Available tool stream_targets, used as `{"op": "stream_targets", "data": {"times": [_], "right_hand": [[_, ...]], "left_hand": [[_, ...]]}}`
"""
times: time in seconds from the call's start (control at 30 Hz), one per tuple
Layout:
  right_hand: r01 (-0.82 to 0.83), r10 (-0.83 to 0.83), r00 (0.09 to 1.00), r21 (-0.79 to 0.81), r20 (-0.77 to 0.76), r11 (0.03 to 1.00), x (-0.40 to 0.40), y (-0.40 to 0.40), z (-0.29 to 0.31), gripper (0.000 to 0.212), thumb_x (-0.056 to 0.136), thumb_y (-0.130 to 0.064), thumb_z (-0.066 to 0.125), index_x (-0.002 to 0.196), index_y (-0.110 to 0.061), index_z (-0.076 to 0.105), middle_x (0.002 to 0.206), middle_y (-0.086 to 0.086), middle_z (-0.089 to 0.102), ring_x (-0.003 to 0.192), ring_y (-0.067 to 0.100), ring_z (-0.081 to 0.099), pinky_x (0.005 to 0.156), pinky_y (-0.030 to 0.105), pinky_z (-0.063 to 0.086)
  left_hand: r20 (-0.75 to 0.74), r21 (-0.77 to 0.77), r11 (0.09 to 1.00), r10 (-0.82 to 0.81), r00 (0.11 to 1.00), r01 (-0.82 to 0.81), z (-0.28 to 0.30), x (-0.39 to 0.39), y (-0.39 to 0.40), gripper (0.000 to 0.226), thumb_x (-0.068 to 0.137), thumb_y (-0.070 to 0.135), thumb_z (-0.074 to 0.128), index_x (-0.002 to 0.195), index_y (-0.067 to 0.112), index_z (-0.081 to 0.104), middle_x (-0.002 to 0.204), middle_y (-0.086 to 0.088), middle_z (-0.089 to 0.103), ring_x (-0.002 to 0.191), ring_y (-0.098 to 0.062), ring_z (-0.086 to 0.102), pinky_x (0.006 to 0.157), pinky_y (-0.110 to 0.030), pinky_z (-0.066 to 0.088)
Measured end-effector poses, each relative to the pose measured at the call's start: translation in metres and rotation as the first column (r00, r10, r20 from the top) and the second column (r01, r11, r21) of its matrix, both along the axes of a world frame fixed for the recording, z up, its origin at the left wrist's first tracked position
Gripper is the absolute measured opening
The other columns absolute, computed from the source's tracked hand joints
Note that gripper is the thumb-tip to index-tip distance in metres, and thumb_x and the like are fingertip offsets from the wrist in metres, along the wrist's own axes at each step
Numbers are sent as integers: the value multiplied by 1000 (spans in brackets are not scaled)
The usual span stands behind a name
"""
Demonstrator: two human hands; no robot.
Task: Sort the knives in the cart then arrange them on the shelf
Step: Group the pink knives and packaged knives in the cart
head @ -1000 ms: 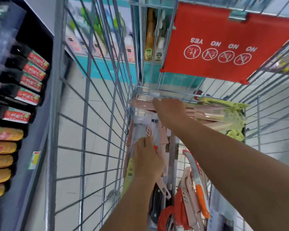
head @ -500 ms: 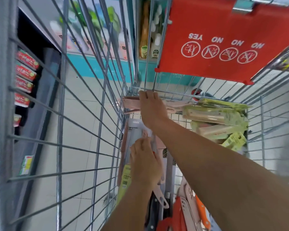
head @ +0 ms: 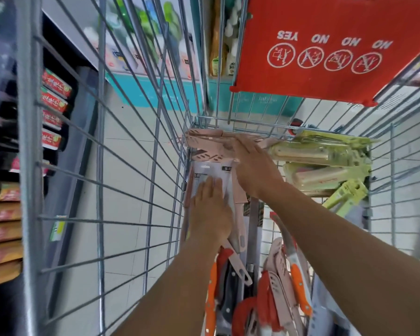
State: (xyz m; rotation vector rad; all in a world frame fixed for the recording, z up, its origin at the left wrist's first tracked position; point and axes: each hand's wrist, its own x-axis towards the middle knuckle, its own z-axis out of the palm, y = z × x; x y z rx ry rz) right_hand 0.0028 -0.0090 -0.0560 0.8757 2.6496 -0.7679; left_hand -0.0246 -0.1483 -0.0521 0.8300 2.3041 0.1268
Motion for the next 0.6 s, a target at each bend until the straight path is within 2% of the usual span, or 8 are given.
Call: {"op": "stream_targets", "data": {"times": [0.07,0.13,0.23,0.33,0.4,0.47,0.53,0.6], "right_hand": [[106,-108,991,-21,-81,994,14,-11,5,55,92,-7,44,144,-20,31,152,6,28,138,27,27,112,36,25],[183,-185,982,-48,-49,982,32,-30,9,47,92,-13,47,139,-16,38,137,12,38,127,32,38,104,36,32],[220,-210,974,-142,82,965,54,-66,14,60,90,-26,55,144,-17,29,132,13,36,120,32,41,99,40,40],[274,-263,961,-176,83,946,66,-90,18,67,88,-25,56,146,-17,24,126,15,38,110,36,47,87,41,44],[347,-342,938,-229,64,909,71,-97,19,63,88,-17,53,145,-14,27,123,18,39,104,39,50,84,43,45],[412,-402,911,-238,91,880,76,-100,18,62,87,-10,51,143,-14,26,126,19,39,104,39,51,82,47,47],[429,-413,903,-235,116,872,82,-105,18,62,86,-4,50,141,-13,23,124,19,42,100,37,53,72,43,45],[456,-446,889,-267,101,849,88,-111,20,60,88,-2,48,142,-10,22,120,20,47,93,35,56,64,35,38]], "left_hand": [[-46,23,1000,18,999,-17,3,5,-8,63,100,30,37,153,20,5,160,-3,-3,147,-22,-4,120,-38,4],[-124,4,998,56,991,-56,5,10,-16,63,99,33,36,152,18,5,160,-7,-6,147,-25,-9,120,-38,1],[-130,0,991,134,982,-135,7,17,-22,62,99,34,38,151,15,9,159,-9,-9,147,-25,-10,120,-39,5],[-76,58,983,179,981,-175,5,24,-25,56,100,37,38,149,18,18,159,-5,-12,146,-24,-10,119,-44,14],[-63,84,979,189,980,-184,4,28,-30,52,97,34,46,144,19,28,158,-5,-2,145,-25,1,116,-44,23],[-89,51,988,150,985,-146,4,33,-37,55,93,29,54,142,19,31,151,-7,17,137,-27,20,112,-39,30],[-104,67,990,129,986,-122,6,38,-42,49,92,23,53,138,18,37,142,-5,28,128,-24,33,107,-33,33],[-36,134,974,187,982,-181,10,43,-43,44,90,16,55,134,17,46,137,-6,34,123,-22,39,102,-29,36]]}}
